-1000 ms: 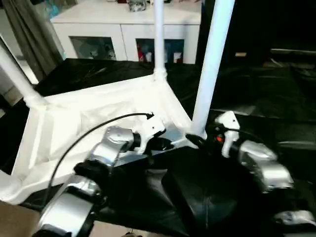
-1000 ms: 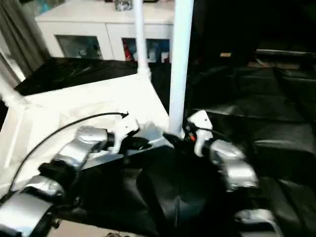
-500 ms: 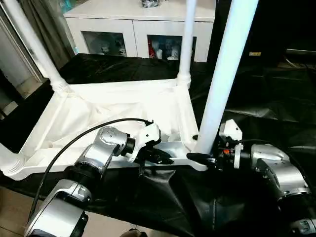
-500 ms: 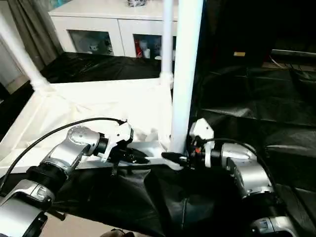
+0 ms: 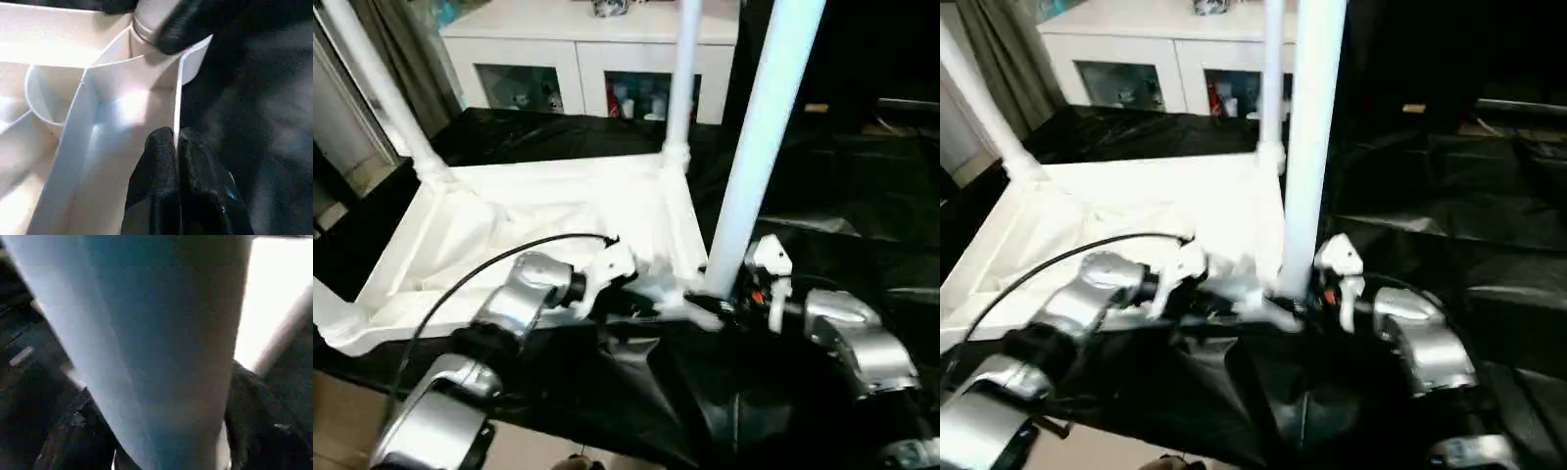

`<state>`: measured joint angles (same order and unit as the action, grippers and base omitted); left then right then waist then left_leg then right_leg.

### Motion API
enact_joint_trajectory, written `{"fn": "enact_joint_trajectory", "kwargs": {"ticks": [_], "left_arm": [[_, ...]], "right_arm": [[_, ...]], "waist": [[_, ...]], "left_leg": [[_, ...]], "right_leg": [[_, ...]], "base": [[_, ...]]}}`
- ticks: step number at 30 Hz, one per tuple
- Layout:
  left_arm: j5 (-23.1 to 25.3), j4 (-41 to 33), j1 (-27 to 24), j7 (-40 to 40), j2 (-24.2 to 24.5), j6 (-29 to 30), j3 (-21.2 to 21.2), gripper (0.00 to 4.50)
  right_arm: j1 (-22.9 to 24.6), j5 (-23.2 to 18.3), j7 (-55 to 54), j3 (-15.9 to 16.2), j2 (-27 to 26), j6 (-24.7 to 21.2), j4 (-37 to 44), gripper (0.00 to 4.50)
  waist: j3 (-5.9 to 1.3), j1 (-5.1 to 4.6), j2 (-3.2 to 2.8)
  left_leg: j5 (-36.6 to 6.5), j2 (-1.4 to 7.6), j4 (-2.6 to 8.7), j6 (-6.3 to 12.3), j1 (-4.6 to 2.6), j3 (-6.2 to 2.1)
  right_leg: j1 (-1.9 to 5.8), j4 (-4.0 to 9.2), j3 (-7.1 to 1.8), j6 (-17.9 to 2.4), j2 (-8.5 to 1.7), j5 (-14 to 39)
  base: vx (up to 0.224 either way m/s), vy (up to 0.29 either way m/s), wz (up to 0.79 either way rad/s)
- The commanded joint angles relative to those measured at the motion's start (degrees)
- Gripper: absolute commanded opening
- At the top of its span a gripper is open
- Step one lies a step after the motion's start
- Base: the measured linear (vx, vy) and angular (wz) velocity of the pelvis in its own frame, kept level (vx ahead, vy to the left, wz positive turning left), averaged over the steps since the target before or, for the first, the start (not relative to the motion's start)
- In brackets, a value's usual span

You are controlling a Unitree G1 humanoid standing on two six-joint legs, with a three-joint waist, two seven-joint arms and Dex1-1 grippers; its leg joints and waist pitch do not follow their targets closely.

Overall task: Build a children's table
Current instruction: Rotate leg to tighten

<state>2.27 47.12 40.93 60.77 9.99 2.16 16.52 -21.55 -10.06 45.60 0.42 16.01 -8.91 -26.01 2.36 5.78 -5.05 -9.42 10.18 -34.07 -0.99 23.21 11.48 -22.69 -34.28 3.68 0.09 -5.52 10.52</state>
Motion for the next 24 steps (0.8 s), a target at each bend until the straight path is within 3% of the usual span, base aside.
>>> {"fn": "enact_joint_trajectory", "kwargs": {"ticks": [1,2,6,9,11,16,19,20,22,23,24], "left_arm": [[-0.2,0.8,2.6,-10.0,-1.4,0.6,-3.6,0.00],[-0.2,1.3,3.1,-12.5,-2.4,1.3,-4.1,0.00],[0.2,4.0,5.3,-21.7,-6.9,2.3,-5.2,0.00],[0.1,4.3,5.4,-20.6,-8.5,1.9,-4.6,0.00],[0.2,5.0,5.8,-19.8,-8.9,1.3,-4.4,0.00],[-0.1,4.0,5.1,-13.9,-6.7,0.0,-3.5,0.00],[-0.4,3.0,4.3,-9.4,-5.3,-0.6,-2.7,0.00],[-1.0,1.5,3.2,-4.9,-4.0,-1.2,-2.1,0.00],[-1.4,-0.4,2.0,0.0,-2.3,-1.4,-1.3,0.00],[-1.4,-1.0,1.5,2.2,-0.9,-2.0,-1.0,0.00],[-1.4,-1.0,1.5,2.3,-0.9,-2.0,-1.0,0.00]], "right_arm": [[0.9,1.0,-3.2,2.7,-3.0,-1.3,-2.9,2.52],[0.3,1.2,-6.0,2.3,-4.5,-1.0,-4.5,2.52],[-4.4,3.1,-19.4,0.9,-10.8,0.3,-12.2,2.52],[-6.6,1.8,-19.0,0.1,-13.4,1.5,-13.6,2.52],[-7.4,1.6,-18.0,-0.6,-14.4,2.1,-13.9,3.08],[-6.6,3.1,-9.3,3.5,-10.7,3.8,-10.5,3.61],[-5.7,2.6,-4.1,4.9,-8.3,3.6,-7.9,3.61],[-4.8,1.8,0.8,5.8,-5.9,3.4,-6.0,3.61],[-3.6,0.6,7.0,6.8,-2.9,2.9,-3.5,3.61],[-2.9,-0.4,11.4,7.2,-0.4,2.1,-1.8,3.61],[-2.8,-0.5,11.6,7.2,-0.3,2.1,-1.8,3.61]], "waist": [[-3.18,-0.37,1.21],[-3.26,-0.52,1.27],[-3.14,-1.39,0.88],[-3.08,-1.87,0.81],[-3.13,-2.05,0.79],[-3.33,-2.12,0.77],[-3.51,-1.84,0.85],[-3.55,-1.78,1.10],[-3.73,-1.43,1.15],[-3.93,-1.24,1.52],[-4.02,-1.08,1.31]], "left_leg": [[-19.8,2.97,4.69,-0.12,-2.15,-2.02],[-20.1,3.04,4.81,-0.66,-2.22,-2.16],[-22.7,2.83,5.07,-1.68,-2.56,-2.20],[-23.8,2.66,5.11,-1.35,-2.37,-2.23],[-23.3,2.72,5.14,-0.52,-2.27,-2.23],[-21.5,2.80,5.12,0.60,-1.90,-2.13],[-18.8,2.80,4.80,2.00,-1.70,-1.88],[-16.7,2.82,4.66,3.05,-1.33,-1.85],[-14.2,2.96,4.37,4.54,-1.24,-1.78],[-12.2,3.00,4.04,5.91,-1.13,-1.63],[-11.3,3.04,3.87,6.52,-1.09,-1.66]], "right_leg": [[1.60,5.12,-1.84,-10.7,-3.98,23.0],[1.66,5.17,-1.95,-10.0,-3.93,23.1],[1.36,5.39,-1.98,-10.1,-3.84,23.0],[1.41,5.73,-1.93,-9.5,-3.82,23.2],[1.53,5.74,-1.96,-9.5,-3.77,22.1],[1.94,5.30,-1.94,-10.7,-3.69,17.9],[2.19,4.90,-1.95,-11.6,-3.72,14.6],[2.49,4.69,-1.88,-12.1,-3.80,13.3],[2.70,4.33,-1.82,-12.8,-3.79,10.7],[2.74,3.99,-1.77,-13.5,-3.70,7.7],[2.78,3.65,-1.73,-13.9,-3.65,6.2]], "base": [[0.000,0.000,0.00],[0.000,0.000,0.00],[0.000,0.000,0.00],[0.000,0.000,0.00],[0.000,0.000,0.00],[0.000,0.000,0.00],[0.000,0.000,0.00],[0.000,0.000,0.00],[0.000,0.000,0.00],[0.000,0.000,0.00],[0.000,0.000,0.00]]}}
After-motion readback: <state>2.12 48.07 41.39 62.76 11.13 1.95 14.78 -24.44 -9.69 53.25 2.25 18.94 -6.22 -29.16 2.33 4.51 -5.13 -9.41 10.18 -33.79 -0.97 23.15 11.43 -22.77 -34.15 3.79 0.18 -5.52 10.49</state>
